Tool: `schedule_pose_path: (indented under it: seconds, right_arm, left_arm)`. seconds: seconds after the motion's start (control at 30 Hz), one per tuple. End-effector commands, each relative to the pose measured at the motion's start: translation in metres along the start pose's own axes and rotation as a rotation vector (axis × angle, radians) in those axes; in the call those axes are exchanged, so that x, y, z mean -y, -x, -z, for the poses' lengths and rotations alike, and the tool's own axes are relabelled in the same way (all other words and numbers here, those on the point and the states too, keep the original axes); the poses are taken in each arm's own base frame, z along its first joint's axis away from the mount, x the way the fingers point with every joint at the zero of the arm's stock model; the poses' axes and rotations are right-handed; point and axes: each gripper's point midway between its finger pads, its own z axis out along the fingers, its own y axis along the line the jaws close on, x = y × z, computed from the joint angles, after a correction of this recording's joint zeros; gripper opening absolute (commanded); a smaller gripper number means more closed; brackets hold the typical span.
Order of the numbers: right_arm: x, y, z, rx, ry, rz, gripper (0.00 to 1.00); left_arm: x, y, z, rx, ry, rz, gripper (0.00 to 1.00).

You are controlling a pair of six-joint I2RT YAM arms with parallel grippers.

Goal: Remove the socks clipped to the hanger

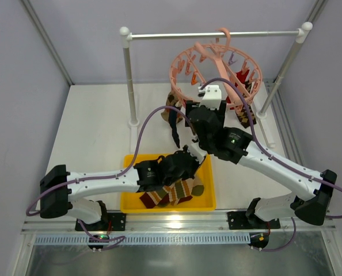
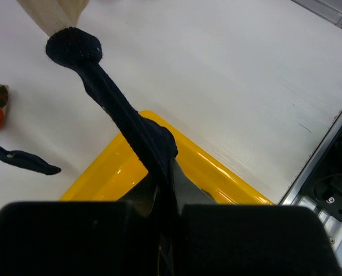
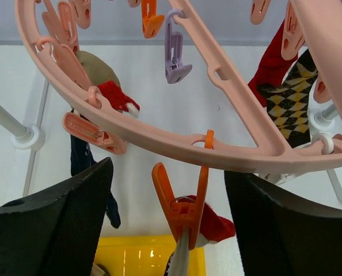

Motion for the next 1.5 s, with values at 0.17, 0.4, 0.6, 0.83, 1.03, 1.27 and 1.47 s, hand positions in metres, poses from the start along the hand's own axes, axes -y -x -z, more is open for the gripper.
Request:
schedule_pose_path:
  seconds: [0.17,0.4,0.6,0.83,1.03,1.27,1.47]
  right_arm:
    - [0.010,-0.033,-0.024,-0.070,-0.069,0.089,0.36]
    - [0.024,-0.029,-0.025,-0.064,-0.106,0.098,0.04]
    - [0.024,-0.020,-0.016,-0.048,-0.039,0.071,0.33]
    - [0.011,-0.021,-0.008,-0.029,0.090,0.037,0.92]
    - [0.019,-0.016,0.006,0.003,0.143,-0.002,0.97]
    - [0.035,-0.016,0.021,0.039,0.191,-0.050,1.00]
    - [0.045,-0.029,0.022,0.029,0.185,-0.050,1.00]
  left_arm:
    - [0.011,0.077,0.027,0.235,-0.072,0.056,0.00]
    - [0.003,0.072,0.030,0.228,-0.039,0.056,0.00]
    - [-0.027,0.048,0.046,0.180,0.078,0.049,0.00]
    - [-0.062,0.001,0.089,0.111,0.153,0.154,0.00]
    - [-0.071,-0.048,0.121,0.028,0.128,0.269,0.00]
    - [-0.089,-0.098,0.134,-0.103,0.259,0.381,0.00]
    - [-0.101,-0.129,0.129,-0.246,0.408,0.341,0.07]
